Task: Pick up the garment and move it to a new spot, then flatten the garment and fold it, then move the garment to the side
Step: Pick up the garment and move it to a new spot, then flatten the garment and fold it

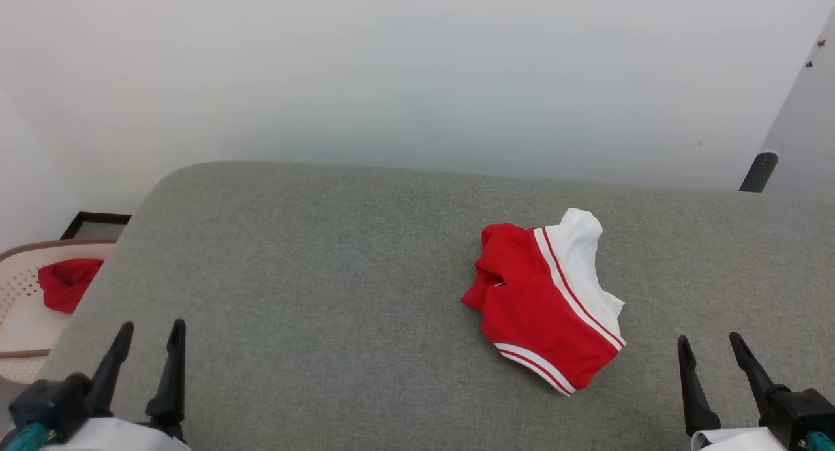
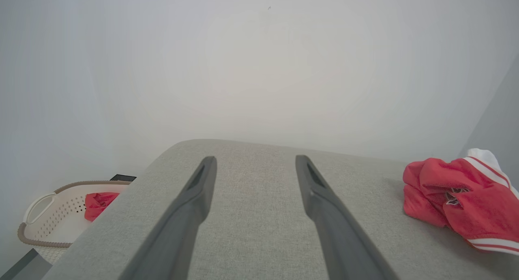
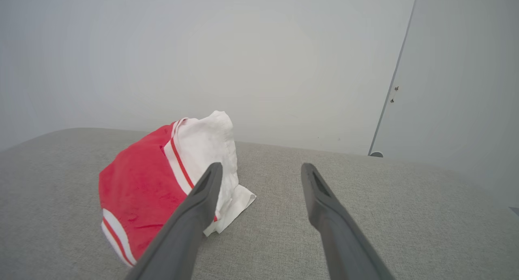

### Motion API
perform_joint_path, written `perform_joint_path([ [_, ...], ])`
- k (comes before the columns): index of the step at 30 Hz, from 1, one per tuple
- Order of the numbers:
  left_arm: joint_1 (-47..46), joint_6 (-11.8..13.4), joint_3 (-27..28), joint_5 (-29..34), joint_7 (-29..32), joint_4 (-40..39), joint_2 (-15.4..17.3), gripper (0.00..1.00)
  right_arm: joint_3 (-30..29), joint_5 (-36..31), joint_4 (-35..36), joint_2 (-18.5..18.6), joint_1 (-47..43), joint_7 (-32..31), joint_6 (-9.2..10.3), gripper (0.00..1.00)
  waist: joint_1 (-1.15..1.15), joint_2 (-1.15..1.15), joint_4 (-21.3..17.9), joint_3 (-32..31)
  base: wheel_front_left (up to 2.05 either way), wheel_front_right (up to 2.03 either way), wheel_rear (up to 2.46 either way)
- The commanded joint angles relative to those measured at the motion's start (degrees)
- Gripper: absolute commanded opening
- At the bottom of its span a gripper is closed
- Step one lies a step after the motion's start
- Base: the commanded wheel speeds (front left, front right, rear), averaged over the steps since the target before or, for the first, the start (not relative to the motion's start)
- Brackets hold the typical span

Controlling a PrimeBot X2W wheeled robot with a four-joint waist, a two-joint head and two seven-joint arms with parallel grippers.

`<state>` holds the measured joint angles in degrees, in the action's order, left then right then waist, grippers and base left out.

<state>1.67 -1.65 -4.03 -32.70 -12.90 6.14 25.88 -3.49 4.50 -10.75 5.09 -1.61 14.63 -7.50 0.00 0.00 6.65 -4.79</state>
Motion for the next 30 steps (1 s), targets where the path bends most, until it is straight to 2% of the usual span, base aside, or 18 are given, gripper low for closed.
perform_joint_path([
  [1, 0.86, 0.29, 0.23, 0.32, -0.38, -0.19, -0.03, 1.0, -0.24, -0.64, 0.19, -0.19, -0.6, 0.21, 0.02, 1.0, 0.0, 0.0, 0.03, 0.01, 0.0, 0.0, 0.0],
  [20, 2.59, 1.22, 1.06, 1.15, -1.67, -1.15, -0.56, 1.0, -1.06, -0.66, 0.28, -0.51, -0.69, 0.46, 0.02, 1.0, 0.0, 0.0, -0.62, 1.03, 0.0, 0.0, 0.0],
  [30, 0.57, 1.58, 0.05, 1.28, 1.07, -3.59, 0.7, 1.0, -0.31, -0.49, -0.1, -0.65, 0.36, 0.53, 0.02, 1.0, 0.0, 0.0, -1.38, 2.03, 0.0, 0.0, 0.0],
])
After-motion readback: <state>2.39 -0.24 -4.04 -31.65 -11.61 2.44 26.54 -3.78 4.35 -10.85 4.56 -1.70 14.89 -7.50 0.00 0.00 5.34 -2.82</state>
